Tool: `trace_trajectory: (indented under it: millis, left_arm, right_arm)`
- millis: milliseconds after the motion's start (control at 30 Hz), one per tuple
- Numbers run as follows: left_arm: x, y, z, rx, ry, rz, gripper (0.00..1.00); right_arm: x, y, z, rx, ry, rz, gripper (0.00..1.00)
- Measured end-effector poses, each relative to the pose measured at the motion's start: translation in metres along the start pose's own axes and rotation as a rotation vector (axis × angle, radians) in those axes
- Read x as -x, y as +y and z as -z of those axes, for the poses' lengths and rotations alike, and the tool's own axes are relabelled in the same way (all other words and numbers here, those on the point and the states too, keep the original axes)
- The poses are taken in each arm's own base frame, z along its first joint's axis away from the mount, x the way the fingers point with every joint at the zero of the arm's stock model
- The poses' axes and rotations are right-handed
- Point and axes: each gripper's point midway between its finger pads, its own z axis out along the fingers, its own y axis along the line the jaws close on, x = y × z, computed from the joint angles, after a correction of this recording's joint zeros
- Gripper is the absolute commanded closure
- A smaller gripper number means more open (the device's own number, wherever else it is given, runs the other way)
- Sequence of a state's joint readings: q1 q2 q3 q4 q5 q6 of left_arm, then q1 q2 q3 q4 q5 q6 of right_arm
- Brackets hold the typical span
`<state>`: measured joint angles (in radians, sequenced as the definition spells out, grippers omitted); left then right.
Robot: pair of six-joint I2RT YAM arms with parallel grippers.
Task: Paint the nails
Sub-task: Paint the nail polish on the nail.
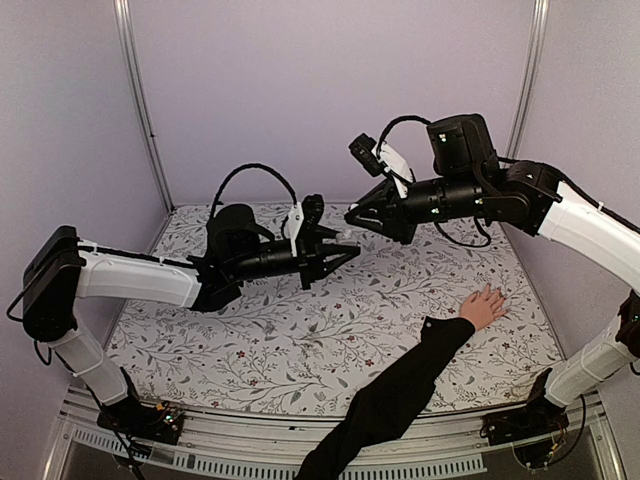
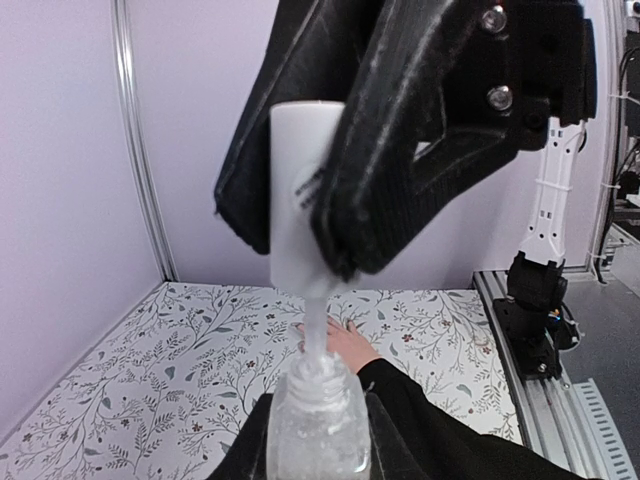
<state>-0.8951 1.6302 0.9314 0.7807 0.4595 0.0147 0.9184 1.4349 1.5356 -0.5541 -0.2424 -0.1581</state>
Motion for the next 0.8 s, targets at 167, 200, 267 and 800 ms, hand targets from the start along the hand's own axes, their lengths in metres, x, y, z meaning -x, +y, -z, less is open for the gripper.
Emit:
trace_trajectory:
  millis: [167,200,267,800]
  left_arm:
    - [0.000,0.000,-0.001,0.000,0.000,0.000,1.00]
    - [0.000,0.000,-0.001,0.000,0.000,0.000,1.00]
    - [0.000,0.000,-0.001,0.000,0.001,0.000,1.00]
    - [-0.002,0.001,-0.001,0.000,0.004,0.002,1.00]
  right_arm:
    - [0.000,-0.003,0.001,-0.020,0.000,0.000,1.00]
    - [0.000,-0.004,0.002,-0.024,-0.001,0.001,1.00]
    - [0.001,-0.004,0.003,-0.026,-0.005,0.001,1.00]
    - [0.008,-0.003,0.015,-0.036,-0.034,0.001,1.00]
